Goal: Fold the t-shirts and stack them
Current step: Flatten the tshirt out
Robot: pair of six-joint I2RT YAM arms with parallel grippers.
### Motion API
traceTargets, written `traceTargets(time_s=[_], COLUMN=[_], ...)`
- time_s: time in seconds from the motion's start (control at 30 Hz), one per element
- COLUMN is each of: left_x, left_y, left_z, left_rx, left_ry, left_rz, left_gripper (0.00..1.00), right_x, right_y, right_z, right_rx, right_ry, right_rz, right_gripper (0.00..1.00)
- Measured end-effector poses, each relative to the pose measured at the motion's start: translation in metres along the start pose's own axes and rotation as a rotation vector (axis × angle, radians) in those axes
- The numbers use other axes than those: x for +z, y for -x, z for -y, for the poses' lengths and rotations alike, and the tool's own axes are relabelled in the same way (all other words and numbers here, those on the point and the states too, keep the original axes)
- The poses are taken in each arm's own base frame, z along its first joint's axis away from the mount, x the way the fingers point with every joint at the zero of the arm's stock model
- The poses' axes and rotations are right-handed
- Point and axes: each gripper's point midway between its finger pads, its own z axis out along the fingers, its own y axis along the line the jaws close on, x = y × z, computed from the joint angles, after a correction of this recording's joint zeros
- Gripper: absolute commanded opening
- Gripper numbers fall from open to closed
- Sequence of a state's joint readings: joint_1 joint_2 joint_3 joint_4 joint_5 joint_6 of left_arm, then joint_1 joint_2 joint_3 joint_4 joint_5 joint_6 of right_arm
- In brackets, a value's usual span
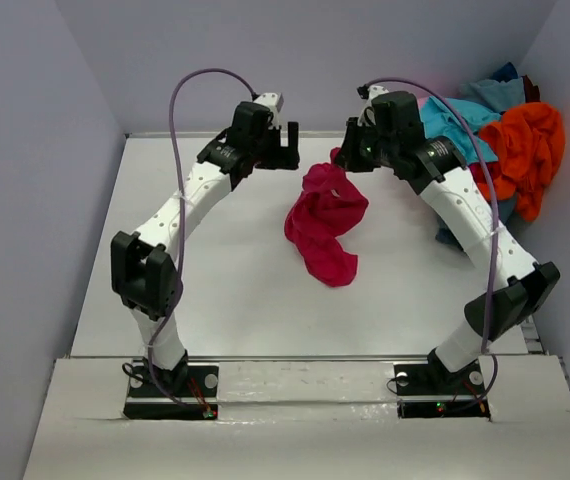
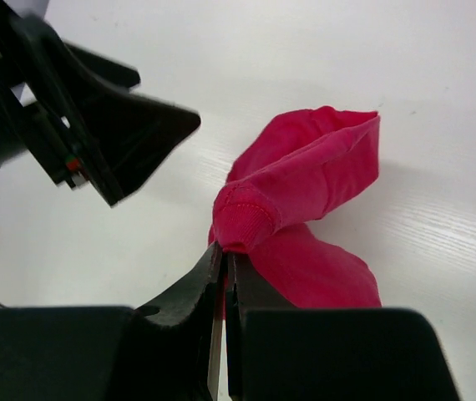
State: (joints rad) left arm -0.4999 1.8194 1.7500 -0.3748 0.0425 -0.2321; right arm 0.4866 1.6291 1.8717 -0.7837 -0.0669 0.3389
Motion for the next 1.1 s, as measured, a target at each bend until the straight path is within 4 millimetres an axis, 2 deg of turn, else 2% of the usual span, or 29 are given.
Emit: traceTargets(time_s=[0.13, 0.3, 0.43, 0.53, 0.73, 0.87, 1.03, 1.07, 1.1], left_x=[-0.047, -0.097, -0.124, -0.143, -0.174, -0.176, -0.166, -0.164, -0.163], left_y=[0.051, 0.087, 0.101, 0.109, 0.116, 0.112, 0.101, 0.099, 0.098], left_z=[0.002, 0.002, -0.004, -0.007, -0.012, -0.015, -0.018, -0.018, -0.018], left_rx=[0.014, 0.017, 0.020, 0.022, 0.018, 0.016, 0.018, 0.016, 0.016], left_ry=[0.029, 0.058, 0.095, 0.116, 0.136, 0.144, 0.153, 0.152, 0.151], left_rz=[0.142, 0.262, 0.319, 0.357, 0.417, 0.418, 0.388, 0.384, 0.379], left_gripper=[0.99, 0.99, 0.99, 0.99, 0.99, 0.99, 0.99, 0.99, 0.99], right_x=[-0.020, -0.054, -0.085, -0.117, -0.157, -0.160, -0.134, -0.133, -0.124], right_y=[-0.001, 0.006, 0.018, 0.031, 0.049, 0.063, 0.084, 0.090, 0.102], right_z=[-0.030, -0.060, -0.067, -0.074, -0.082, -0.086, -0.090, -0.092, -0.096], right_rx=[-0.057, -0.116, -0.139, -0.159, -0.196, -0.217, -0.241, -0.245, -0.248], right_ry=[0.064, 0.139, 0.171, 0.207, 0.241, 0.240, 0.200, 0.193, 0.189], right_rz=[0.009, 0.064, 0.130, 0.207, 0.327, 0.372, 0.382, 0.389, 0.402], right_gripper=[0.07, 0.07, 0.07, 0.07, 0.07, 0.07, 0.07, 0.07, 0.07])
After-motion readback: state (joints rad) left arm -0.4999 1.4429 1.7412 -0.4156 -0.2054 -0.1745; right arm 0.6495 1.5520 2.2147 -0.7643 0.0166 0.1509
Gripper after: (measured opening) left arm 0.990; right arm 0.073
